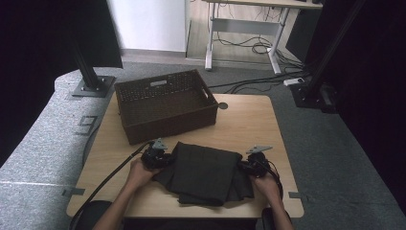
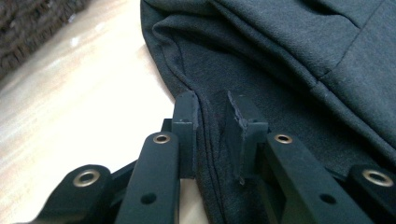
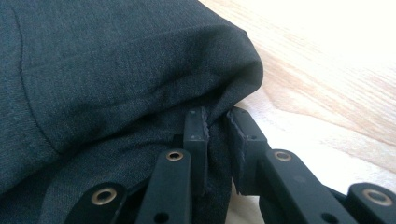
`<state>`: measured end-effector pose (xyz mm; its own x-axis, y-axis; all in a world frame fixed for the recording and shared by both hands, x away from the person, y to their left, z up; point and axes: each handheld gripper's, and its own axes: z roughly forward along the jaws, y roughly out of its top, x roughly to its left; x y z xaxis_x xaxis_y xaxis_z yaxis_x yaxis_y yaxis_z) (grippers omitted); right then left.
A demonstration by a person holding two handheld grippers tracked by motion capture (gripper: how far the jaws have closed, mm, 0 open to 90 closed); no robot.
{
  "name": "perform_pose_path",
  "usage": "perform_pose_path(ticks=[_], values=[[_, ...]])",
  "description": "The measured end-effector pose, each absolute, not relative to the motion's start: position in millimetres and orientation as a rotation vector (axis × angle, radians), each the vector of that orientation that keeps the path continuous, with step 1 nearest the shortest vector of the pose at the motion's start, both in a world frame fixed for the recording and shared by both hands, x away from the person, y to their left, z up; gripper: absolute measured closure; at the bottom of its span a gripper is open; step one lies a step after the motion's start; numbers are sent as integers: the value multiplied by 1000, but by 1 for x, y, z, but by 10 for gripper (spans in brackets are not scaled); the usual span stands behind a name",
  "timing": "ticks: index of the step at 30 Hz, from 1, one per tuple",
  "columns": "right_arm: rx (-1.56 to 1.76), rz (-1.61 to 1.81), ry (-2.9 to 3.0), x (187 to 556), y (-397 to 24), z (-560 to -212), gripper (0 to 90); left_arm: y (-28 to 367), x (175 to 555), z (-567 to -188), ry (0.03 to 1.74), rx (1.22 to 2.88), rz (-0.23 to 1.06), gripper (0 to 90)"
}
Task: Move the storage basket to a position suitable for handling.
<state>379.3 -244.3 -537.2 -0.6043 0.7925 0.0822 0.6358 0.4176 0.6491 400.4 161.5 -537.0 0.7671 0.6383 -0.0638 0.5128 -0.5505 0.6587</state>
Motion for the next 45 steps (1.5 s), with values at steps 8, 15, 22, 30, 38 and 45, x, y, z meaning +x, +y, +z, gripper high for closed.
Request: perform_pose_path(ticks=[8, 15, 22, 30, 38, 45], values=[[1222, 981, 2480, 372, -236, -537, 769, 173, 374, -534, 851, 2311, 222, 741], [1166, 979, 2531, 361, -223, -536, 768, 185, 346, -531, 853, 2345, 209, 738], [1105, 992, 2594, 345, -216, -535, 767, 190, 322, -528, 869, 2372, 222, 739], [1061, 983, 2632, 330, -213, -534, 758, 193, 300, -529, 858, 2371, 194, 738], [1057, 982, 2645, 315, -218, -534, 753, 191, 286, -529, 842, 2364, 169, 732], [1059, 973, 2652, 308, -221, -533, 752, 191, 279, -529, 822, 2380, 148, 731]])
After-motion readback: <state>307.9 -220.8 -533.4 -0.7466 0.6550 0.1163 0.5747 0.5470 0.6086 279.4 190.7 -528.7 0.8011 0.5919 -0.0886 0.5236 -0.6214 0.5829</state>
